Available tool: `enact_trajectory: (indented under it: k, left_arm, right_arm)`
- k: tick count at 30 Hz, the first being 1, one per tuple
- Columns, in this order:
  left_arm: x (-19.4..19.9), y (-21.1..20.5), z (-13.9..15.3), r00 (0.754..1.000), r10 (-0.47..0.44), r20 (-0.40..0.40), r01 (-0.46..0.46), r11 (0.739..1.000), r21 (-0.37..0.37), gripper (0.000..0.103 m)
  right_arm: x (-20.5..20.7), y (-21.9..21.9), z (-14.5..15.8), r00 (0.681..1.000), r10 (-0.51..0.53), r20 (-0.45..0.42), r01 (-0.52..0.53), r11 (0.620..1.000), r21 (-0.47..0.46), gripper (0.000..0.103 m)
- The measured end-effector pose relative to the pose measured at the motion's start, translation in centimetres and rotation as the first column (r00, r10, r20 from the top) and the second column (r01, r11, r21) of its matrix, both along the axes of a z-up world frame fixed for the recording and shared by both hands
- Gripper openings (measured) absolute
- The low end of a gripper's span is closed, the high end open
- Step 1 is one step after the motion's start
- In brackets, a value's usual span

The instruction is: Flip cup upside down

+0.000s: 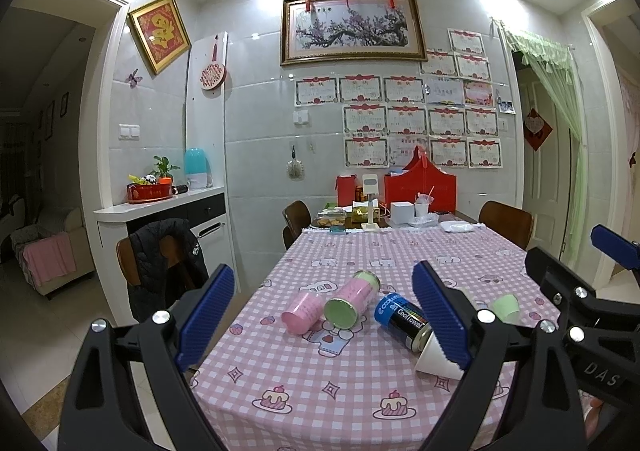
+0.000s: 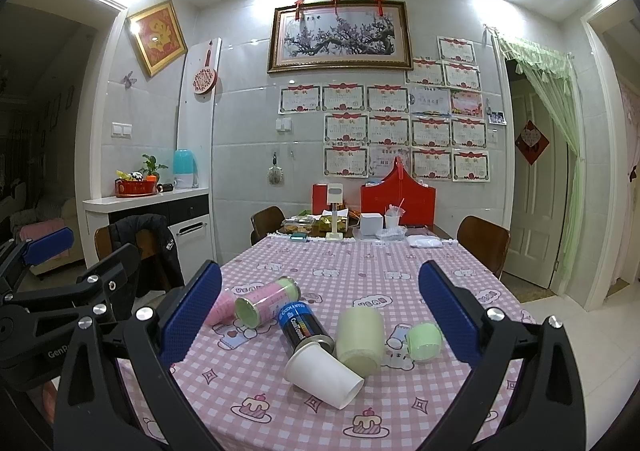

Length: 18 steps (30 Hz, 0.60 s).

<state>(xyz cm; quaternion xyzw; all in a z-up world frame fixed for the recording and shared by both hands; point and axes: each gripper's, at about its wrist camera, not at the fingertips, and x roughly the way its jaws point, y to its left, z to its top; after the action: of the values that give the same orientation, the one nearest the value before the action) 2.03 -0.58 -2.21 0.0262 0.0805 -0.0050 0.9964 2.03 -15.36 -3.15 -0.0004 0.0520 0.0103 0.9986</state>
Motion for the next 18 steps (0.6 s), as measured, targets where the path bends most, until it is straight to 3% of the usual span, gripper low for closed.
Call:
enact_trajectory:
  k: [10,15,18]
  left_arm:
    - [2.2,-0.8,-1.0,0.997,-0.026,-0.066,0.027,1.000,0.012,0.089]
    - [5.5,-2.1,-2.4,0.986,-0.066,-0.153,0.070,0.997,0.022,0.089]
    - [8.5,-2.7,-3.5,0.963,-0.124,-0.241,0.125,0.992,-0.012,0.089]
  right_arm:
    - [1.4,-1.1,-1.1,0.998,-0.024,-0.058,0.023,1.000,-0.009,0.095]
    - [3.7,-2.1,-2.2,0.992,-0.053,-0.113,0.048,0.998,-0.044,0.095]
    - [5.7,-2.9,-2.8,0.987,-0.057,-0.153,0.046,0.996,-0.074,0.095]
